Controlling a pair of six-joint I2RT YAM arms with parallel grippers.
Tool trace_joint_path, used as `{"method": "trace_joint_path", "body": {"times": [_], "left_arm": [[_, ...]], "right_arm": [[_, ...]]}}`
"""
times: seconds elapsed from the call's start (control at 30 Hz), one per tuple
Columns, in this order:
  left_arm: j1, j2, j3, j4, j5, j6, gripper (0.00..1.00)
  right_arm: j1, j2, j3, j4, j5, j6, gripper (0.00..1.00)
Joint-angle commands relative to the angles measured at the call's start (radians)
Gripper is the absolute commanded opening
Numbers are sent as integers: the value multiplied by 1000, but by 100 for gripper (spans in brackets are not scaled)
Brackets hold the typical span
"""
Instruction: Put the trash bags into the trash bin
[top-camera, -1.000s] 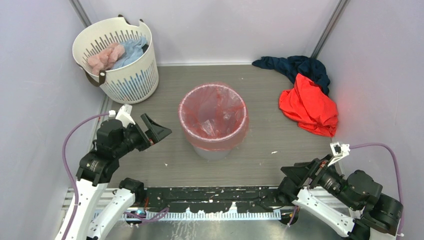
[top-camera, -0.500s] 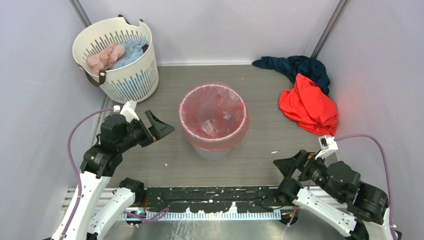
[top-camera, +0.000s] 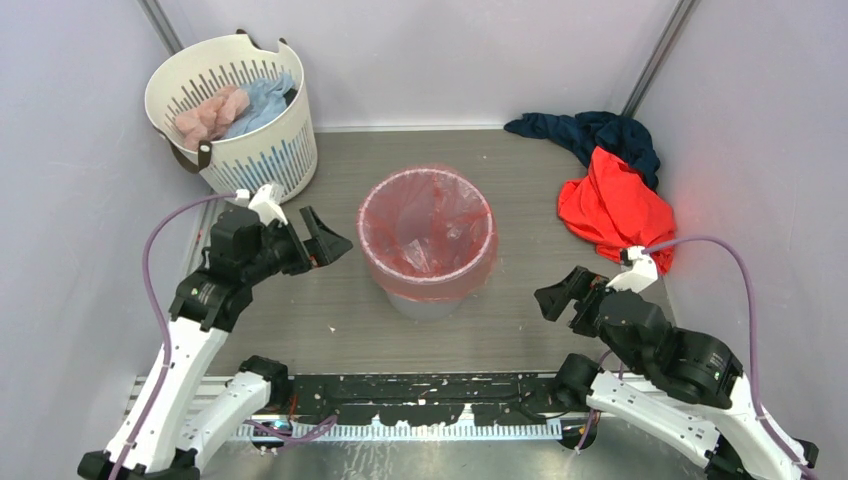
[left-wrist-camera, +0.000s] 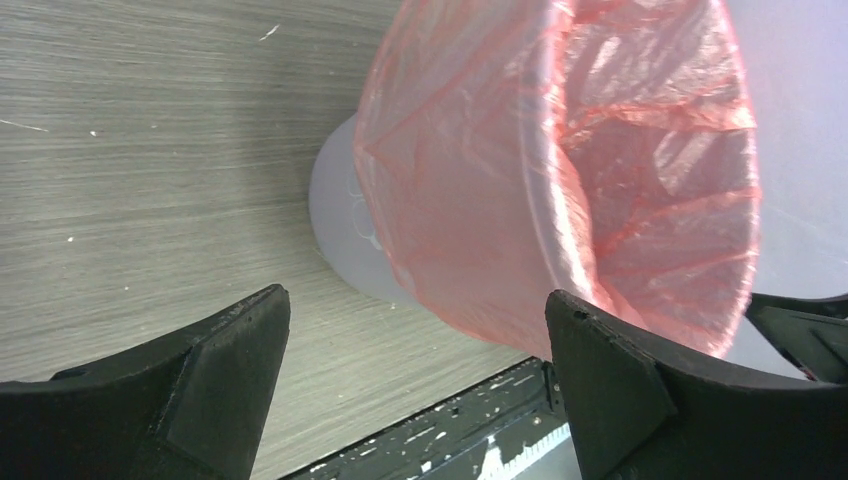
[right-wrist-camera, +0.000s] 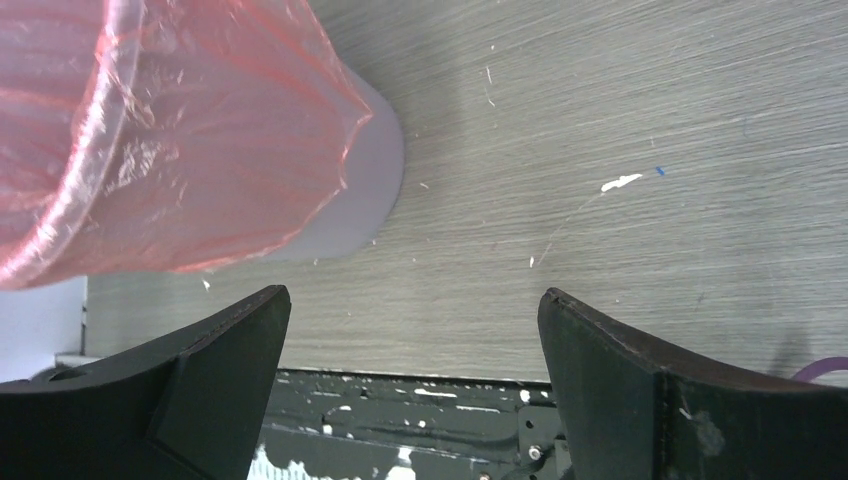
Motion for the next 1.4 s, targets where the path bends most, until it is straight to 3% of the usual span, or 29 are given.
{"method": "trace_joint_path", "body": {"times": [0.0, 0.17, 0.33, 0.5, 0.67, 1.0, 1.37], "left_arm": [[-3, 49, 35, 73, -41, 94, 100], [-3, 109, 73, 54, -65, 140, 100], [-1, 79, 75, 6, -142, 151, 100], [0, 45, 35, -13, -157, 130, 100], [0, 41, -36, 27, -97, 109, 100], [0, 92, -46, 26, -112, 141, 100], [0, 88, -27, -32, -124, 152, 100]], "right_arm": [[6, 8, -18, 115, 109, 93, 97], [6, 166, -43, 241, 195, 72, 82], [-14, 400, -28, 370, 217, 49, 57], [-166, 509, -56, 477, 75, 25, 45], [-272, 499, -144, 587, -43, 12, 44], [-292, 438, -260, 643, -105, 43, 44], [-308, 622, -286, 923, -316, -12, 46]]}}
